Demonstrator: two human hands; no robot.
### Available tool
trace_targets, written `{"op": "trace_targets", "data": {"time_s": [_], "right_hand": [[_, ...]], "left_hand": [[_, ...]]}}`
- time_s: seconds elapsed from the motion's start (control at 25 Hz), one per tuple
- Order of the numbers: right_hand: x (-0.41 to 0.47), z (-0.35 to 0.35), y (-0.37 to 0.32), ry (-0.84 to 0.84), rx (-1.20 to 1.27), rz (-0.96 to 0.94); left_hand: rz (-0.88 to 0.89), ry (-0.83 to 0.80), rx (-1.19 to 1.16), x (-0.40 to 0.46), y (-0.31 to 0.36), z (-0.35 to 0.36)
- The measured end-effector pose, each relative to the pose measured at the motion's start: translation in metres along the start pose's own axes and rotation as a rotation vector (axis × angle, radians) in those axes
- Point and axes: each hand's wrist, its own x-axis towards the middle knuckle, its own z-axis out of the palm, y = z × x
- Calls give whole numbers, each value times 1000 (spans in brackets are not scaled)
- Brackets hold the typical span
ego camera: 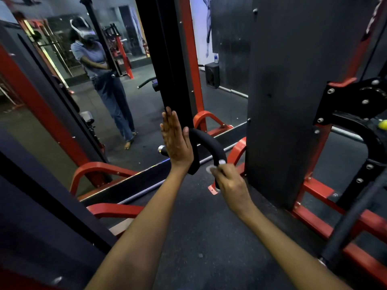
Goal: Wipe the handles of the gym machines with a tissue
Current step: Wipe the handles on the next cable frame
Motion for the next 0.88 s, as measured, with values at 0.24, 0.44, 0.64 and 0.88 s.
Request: {"op": "trace_targets", "data": {"time_s": [0.24,0.44,0.64,0.88], "right_hand": [[-31,-2,15,-167,166,226],[-28,3,17,-279,90,101],[-25,-27,32,193,204,427],[124,-41,-6,-44,560,307]], "left_hand": [[37,-37,62,2,5,-5],[54,-76,115,4,10,-8],[193,-67,266,20,24,-12],[167,-104,348,39,21,-10]]}}
